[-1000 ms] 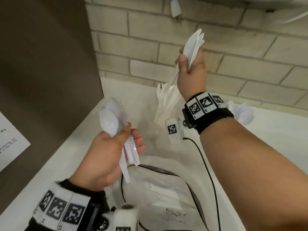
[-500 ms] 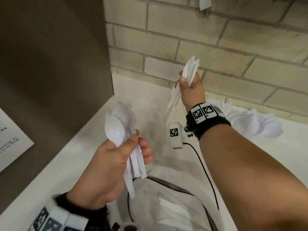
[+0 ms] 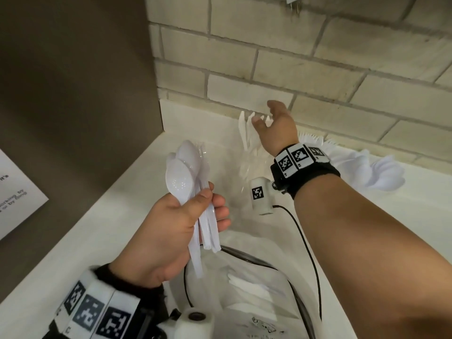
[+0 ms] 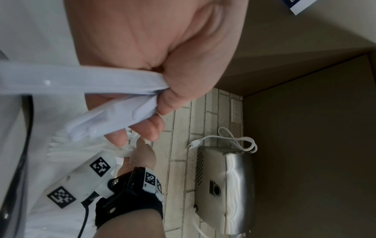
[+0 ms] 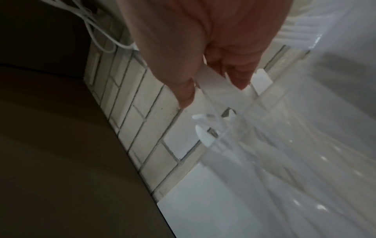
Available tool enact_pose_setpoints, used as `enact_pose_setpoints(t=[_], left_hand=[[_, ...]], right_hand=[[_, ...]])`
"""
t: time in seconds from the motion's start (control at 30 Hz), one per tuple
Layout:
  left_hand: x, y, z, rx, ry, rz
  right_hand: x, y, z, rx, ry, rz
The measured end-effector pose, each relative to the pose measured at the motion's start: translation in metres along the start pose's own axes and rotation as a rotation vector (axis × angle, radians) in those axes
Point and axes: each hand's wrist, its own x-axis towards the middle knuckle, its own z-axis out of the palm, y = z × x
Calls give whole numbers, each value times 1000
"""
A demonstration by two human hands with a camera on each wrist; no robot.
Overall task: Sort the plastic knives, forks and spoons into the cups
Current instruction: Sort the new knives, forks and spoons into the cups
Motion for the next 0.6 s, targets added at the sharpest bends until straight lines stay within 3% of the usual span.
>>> enact_pose_setpoints(t=[0.07,0.23,0.3,0.4,0.5,0.6], left_hand=[[-1,1,2,13,-24,-7],[1,1,4,30,-92,-50],[3,1,5,37,-143,-78],[5,4,8,23,-231,-131],[5,3,15,61,-290,-152],[3,1,24,86,-325,-154]], right_hand=[[-4,-5,-3,-82,-5,-26],[-30,-41,-35,-169,137,-126],[-48,-56,-48,-44,26,-111],[-88,-73,-68,216,-283,-24],[-123,-73,-85,129,-557,30],[-140,-62,-85,176,-588,58]])
